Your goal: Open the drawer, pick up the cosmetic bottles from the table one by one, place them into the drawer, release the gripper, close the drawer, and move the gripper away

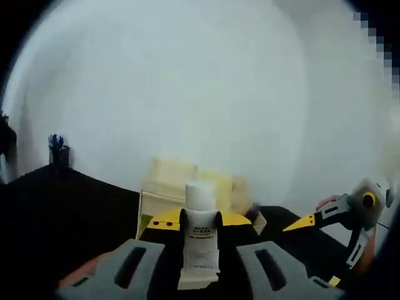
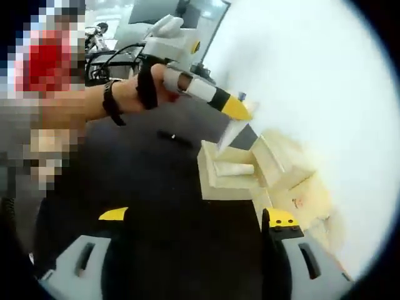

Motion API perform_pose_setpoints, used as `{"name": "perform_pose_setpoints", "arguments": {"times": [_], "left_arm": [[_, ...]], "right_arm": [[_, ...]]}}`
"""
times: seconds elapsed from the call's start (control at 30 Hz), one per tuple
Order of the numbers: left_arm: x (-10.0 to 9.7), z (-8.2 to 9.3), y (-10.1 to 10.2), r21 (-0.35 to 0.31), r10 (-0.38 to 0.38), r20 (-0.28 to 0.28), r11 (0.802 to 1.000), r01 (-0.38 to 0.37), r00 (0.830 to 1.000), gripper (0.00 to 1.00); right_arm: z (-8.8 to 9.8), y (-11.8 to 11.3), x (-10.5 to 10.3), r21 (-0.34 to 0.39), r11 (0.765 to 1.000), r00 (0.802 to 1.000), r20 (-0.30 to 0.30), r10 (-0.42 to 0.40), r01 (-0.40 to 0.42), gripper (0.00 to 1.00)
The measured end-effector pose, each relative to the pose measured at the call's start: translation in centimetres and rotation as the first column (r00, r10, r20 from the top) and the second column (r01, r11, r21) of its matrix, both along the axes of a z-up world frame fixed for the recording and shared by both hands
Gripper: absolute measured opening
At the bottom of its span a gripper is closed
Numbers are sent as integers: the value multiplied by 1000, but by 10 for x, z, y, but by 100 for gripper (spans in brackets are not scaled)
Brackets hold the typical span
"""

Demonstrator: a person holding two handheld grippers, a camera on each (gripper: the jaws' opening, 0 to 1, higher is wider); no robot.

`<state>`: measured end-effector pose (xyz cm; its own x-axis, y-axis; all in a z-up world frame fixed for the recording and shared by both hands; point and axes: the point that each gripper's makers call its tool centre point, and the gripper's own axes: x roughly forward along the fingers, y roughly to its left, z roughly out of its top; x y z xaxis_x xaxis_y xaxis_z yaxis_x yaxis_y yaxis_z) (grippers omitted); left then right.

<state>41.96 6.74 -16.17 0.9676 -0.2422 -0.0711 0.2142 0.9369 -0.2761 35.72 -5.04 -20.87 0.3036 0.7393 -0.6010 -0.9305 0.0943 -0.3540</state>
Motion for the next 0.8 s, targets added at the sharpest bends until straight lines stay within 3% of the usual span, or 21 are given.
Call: {"name": "perform_pose_setpoints", "arguments": {"times": [0.27, 0.57, 0.8], "left_arm": [[19, -17, -9, 106, 16, -61, 994, -9, 998, 22], [31, -37, -21, 135, 22, -113, 991, -7, 993, 22], [34, -56, -27, 165, 39, -149, 986, -14, 988, 22]], "right_arm": [[0, -10, 10, -5, 1000, 1000, 7, -27, 27, 78], [9, -7, 30, -1, 999, 999, 8, -40, 40, 78], [9, -12, 26, 8, 999, 999, 15, -35, 35, 78]]}}
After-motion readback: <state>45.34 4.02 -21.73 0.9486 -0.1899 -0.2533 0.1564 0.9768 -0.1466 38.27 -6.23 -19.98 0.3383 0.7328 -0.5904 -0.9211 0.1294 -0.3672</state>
